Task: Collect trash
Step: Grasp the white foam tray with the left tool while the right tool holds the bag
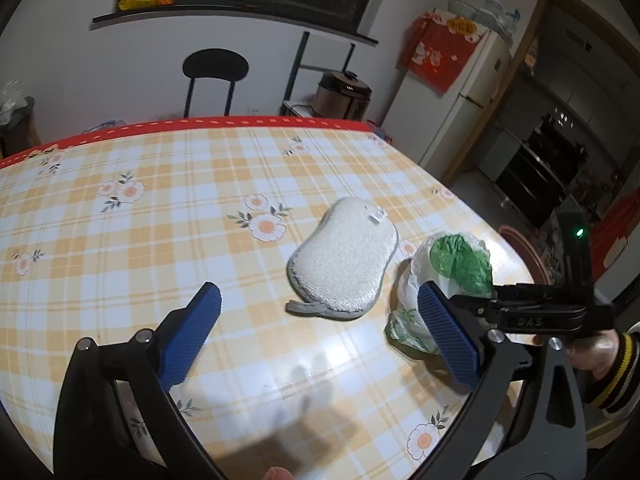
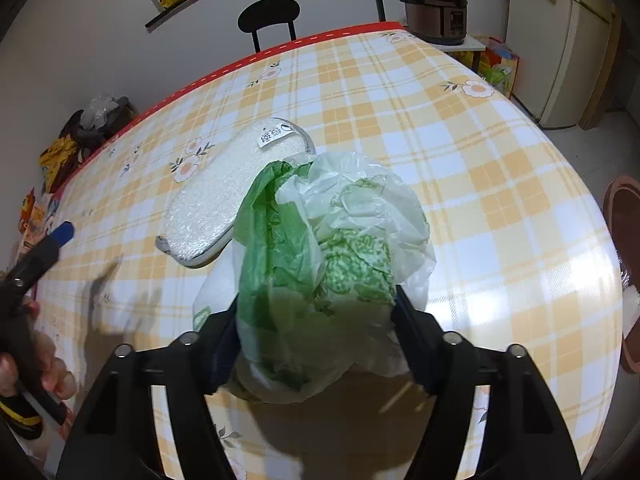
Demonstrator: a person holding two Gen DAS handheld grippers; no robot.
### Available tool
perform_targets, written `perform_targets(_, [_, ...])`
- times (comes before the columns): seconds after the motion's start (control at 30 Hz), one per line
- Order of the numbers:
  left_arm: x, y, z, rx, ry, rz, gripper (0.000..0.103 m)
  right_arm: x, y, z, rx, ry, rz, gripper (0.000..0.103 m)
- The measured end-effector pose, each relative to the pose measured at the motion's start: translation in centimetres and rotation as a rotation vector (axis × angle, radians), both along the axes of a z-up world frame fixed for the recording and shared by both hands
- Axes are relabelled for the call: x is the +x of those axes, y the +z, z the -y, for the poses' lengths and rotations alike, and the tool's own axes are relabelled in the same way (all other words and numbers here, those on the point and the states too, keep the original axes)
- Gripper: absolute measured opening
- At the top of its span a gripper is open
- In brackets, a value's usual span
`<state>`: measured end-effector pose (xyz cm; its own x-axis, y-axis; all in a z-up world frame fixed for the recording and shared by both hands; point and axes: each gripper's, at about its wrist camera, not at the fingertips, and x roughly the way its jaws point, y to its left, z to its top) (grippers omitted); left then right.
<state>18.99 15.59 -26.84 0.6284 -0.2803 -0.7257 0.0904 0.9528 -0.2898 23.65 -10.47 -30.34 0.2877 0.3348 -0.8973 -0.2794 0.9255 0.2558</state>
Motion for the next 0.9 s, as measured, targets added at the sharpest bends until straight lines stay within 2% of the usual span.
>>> perform_targets(0.1, [0.8,-0.9,1.0,0.03,-0.038,-0.023,0.097,0.1,0.8,0.3,0.031,0.004,-0.004,0.052])
perform_targets(0.37, [5.0,-2.6,4.0,0.112,-0.15,-0.053,0.097,0.6,5.7,3.2,0.067,-0.077,0.125,0.051])
perform_targets(0.47, [7.0,-3.3,5.5,0.147,-0.22,-0.051,0.097,0.8,6.9,4.7,0.07,-0.11,0.154,0.051])
perform_targets(0.73, [11.3,-6.1,8.9,0.271,-0.39,-0.085,0.097,0.6,7.7,8.7,0.072,-0.187,0.165,0.051])
perform_targets(0.8, [11.9,-6.7,9.5,0.295,-0.408,-0.097,0.097,0.4,7.9,9.6,0.073,-0.196,0.17,0.051])
perform_targets(0.9, [13.0,-7.7,9.5,0.288,-0.408,-0.138,0.097,0.1,8.0,10.8,0.075,-0.218,0.173,0.051])
